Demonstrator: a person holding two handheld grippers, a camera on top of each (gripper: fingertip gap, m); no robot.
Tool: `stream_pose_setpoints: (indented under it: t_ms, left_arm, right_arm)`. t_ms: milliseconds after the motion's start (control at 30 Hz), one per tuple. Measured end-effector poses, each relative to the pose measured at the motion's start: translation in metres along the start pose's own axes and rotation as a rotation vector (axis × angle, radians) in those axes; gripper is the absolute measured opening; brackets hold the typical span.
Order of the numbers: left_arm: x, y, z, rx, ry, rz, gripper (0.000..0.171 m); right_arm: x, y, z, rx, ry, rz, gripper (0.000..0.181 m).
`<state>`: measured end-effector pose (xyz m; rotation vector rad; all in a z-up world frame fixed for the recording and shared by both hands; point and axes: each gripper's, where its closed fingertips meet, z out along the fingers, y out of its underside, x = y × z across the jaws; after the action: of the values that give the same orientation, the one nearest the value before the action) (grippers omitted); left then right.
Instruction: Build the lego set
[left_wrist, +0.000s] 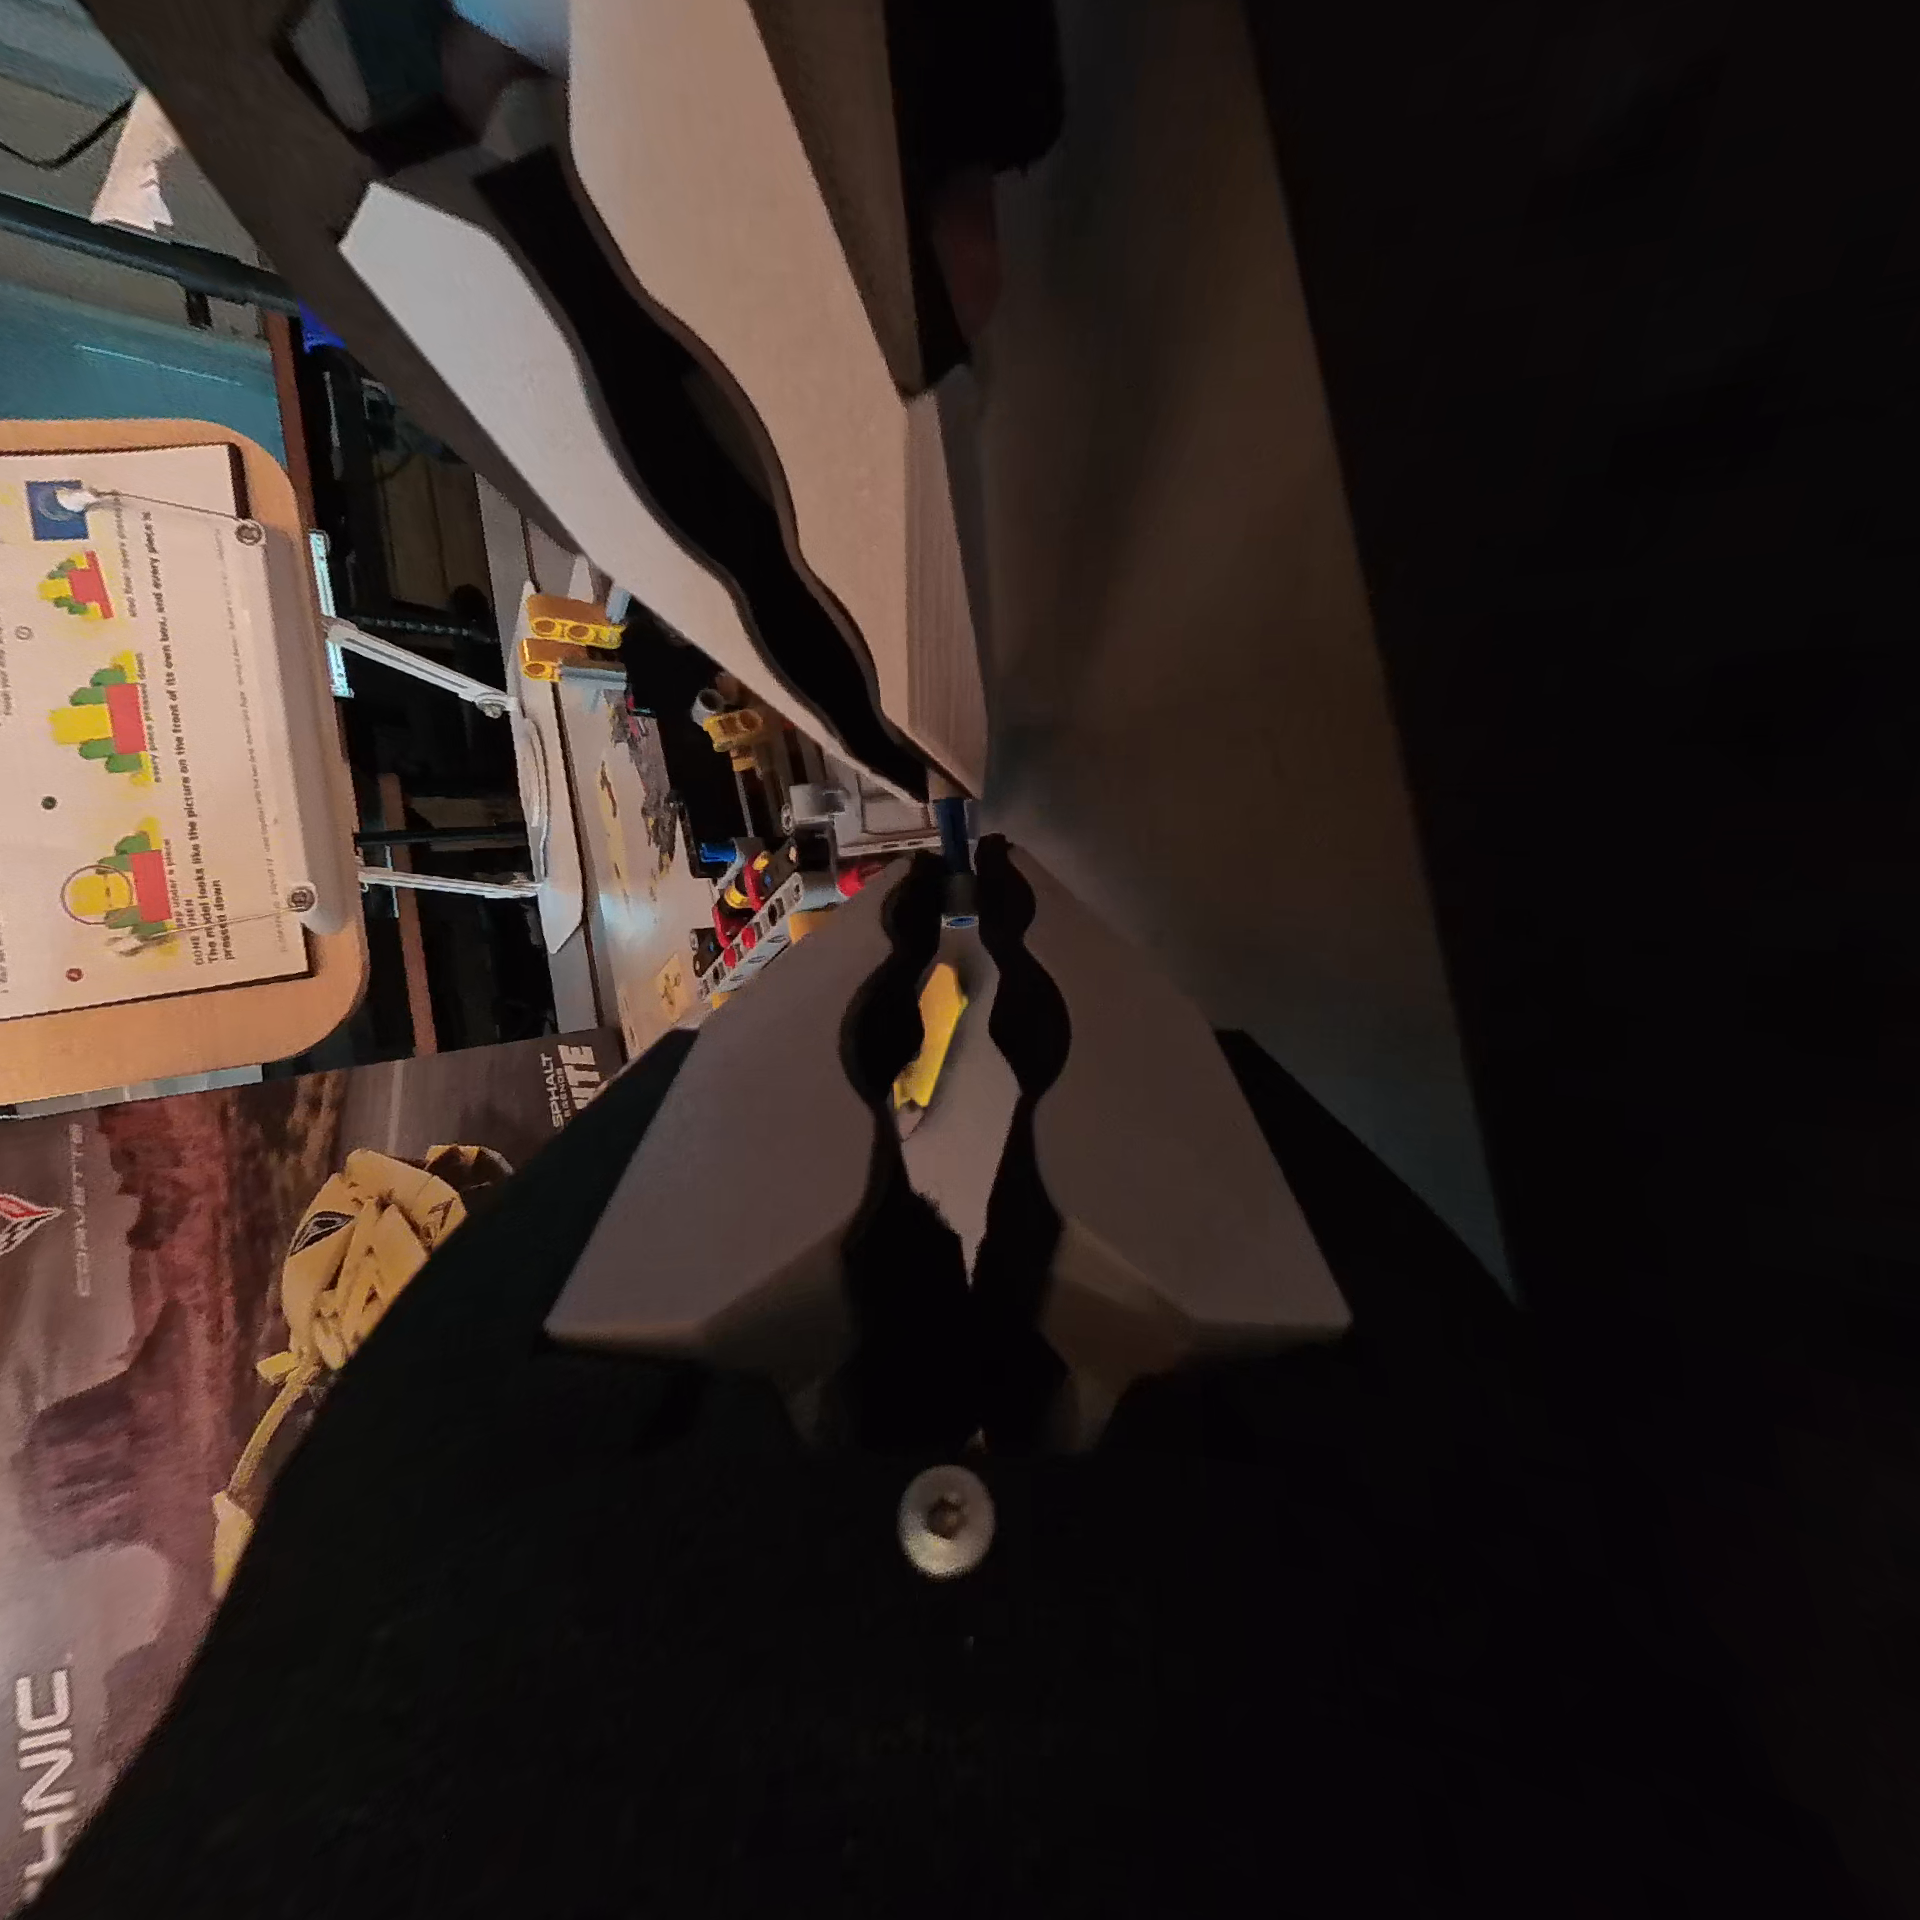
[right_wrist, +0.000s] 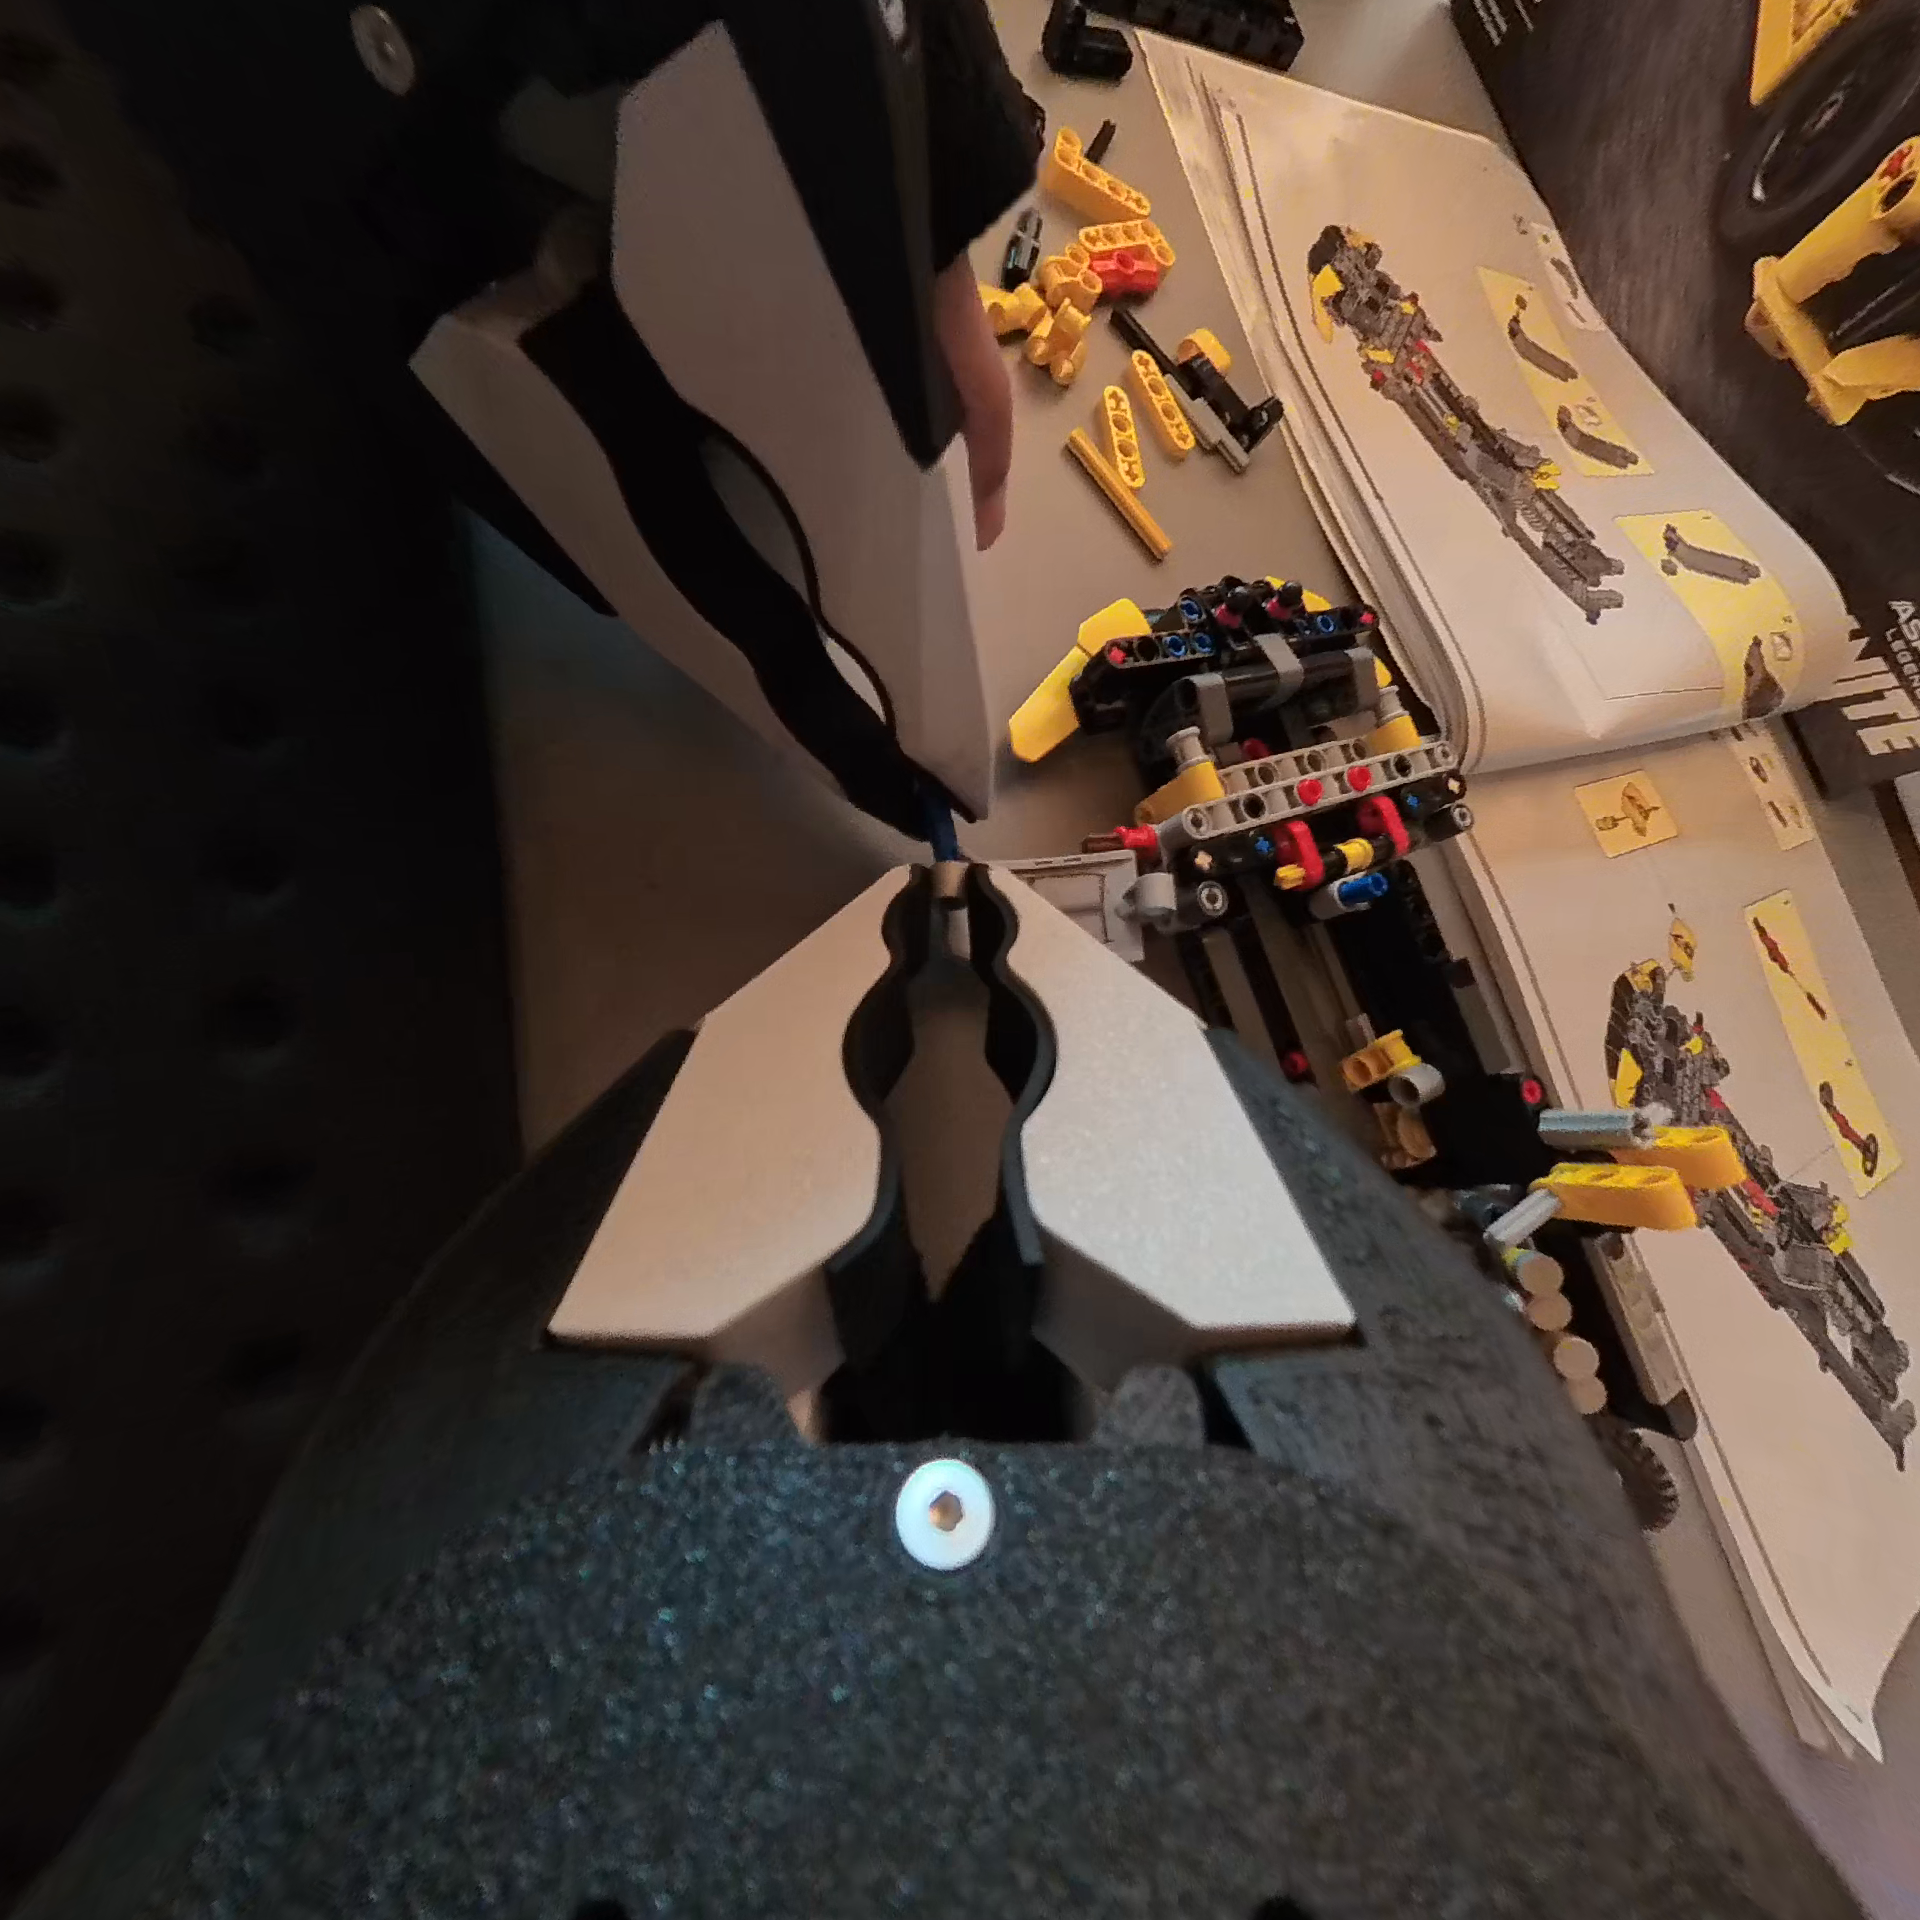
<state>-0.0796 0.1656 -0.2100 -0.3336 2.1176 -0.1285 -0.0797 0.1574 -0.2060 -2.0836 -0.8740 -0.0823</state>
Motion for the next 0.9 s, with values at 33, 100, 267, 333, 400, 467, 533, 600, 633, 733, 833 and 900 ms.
stream_pose_setpoints:
  t_ms: [33, 100, 267, 333, 400, 467, 533, 600, 633, 733, 833, 900]
  left_arm:
    - [0.000, 0.000, 0.000, 0.004, -0.002, -0.001, 0.004]
    - [-0.002, -0.002, 0.000, 0.026, -0.010, -0.001, 0.004]
    - [0.001, -0.011, 0.000, 0.115, -0.006, -0.004, 0.004]
    - [0.006, -0.010, 0.004, 0.104, 0.004, 0.013, 0.005]
    - [0.005, -0.008, 0.004, 0.102, 0.002, 0.009, 0.005]
    - [0.002, -0.005, 0.004, 0.099, -0.012, 0.006, 0.005]
    - [0.002, -0.005, 0.004, 0.096, -0.010, 0.008, 0.004]
    - [0.005, -0.002, 0.006, 0.083, 0.001, 0.020, 0.004]
    - [0.006, -0.001, 0.006, 0.075, 0.000, 0.022, 0.004]
    - [0.006, 0.003, 0.008, 0.031, -0.020, 0.038, 0.004]
    - [0.004, 0.006, 0.009, -0.012, -0.043, 0.056, 0.005]
    - [0.002, 0.008, 0.010, -0.031, -0.055, 0.064, 0.004]
  right_arm:
    - [0.000, 0.000, -0.001, 0.009, -0.008, -0.002, 0.007]
    - [0.000, -0.001, -0.003, 0.035, -0.019, -0.015, 0.007]
    - [-0.004, 0.002, -0.008, 0.090, -0.077, 0.010, 0.007]
    - [-0.007, 0.007, -0.006, 0.068, -0.081, -0.002, 0.007]
    - [-0.007, 0.006, -0.006, 0.075, -0.075, -0.019, 0.007]
    - [-0.009, 0.000, -0.009, 0.125, -0.094, -0.011, 0.007]
    - [-0.009, -0.004, -0.009, 0.137, -0.096, -0.004, 0.007]
    - [-0.010, -0.001, -0.005, 0.110, -0.083, -0.023, 0.007]
    - [-0.010, 0.000, -0.004, 0.099, -0.082, -0.024, 0.007]
    - [-0.007, 0.003, 0.000, 0.061, -0.050, -0.018, 0.007]
    - [-0.003, 0.005, 0.001, 0.032, -0.020, -0.001, 0.007]
    - [-0.002, 0.005, 0.002, 0.028, -0.014, 0.013, 0.007]
